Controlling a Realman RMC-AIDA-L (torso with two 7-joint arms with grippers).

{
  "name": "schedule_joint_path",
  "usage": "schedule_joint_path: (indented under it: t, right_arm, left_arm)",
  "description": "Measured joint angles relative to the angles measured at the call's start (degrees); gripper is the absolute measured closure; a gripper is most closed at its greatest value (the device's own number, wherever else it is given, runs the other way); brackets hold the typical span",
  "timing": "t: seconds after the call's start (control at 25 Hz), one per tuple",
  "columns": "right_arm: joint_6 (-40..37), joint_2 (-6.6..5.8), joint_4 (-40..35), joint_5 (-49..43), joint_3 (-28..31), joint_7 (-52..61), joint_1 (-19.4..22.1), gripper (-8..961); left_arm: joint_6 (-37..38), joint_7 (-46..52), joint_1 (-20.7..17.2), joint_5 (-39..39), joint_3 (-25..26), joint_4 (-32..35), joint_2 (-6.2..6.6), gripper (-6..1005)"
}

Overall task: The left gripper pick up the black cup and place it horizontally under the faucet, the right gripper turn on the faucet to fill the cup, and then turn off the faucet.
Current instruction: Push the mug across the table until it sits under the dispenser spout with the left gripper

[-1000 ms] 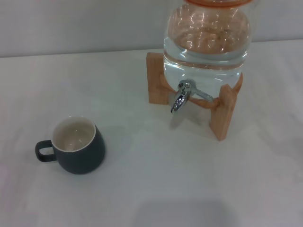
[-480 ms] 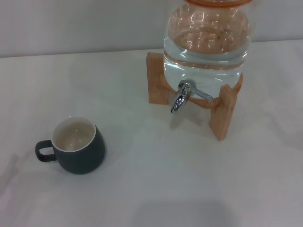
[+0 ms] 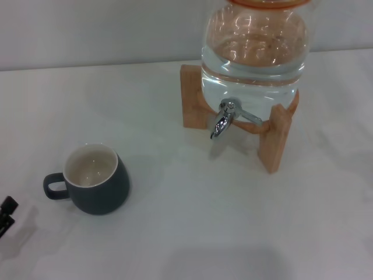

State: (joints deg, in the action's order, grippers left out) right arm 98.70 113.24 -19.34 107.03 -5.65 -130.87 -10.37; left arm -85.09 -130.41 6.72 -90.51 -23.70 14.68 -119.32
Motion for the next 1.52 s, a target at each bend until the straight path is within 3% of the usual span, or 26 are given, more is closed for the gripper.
schedule_joint_path:
  t: [0.4,1.52]
  right_arm:
    - [-0.05,0.46,-0.53,-0.07,-0.06,0.00,0.41,98]
    - [-0.11,0.49,-0.52,-0.13,0.17,-0.22,0.16,98]
  left_arm:
    - [5.92,-5.74,4.05,1.84,-0.04,-5.21,-0.03,122]
    - [13.55,-5.07,11.17,3.05,0.48,-8.27,-0.08,124]
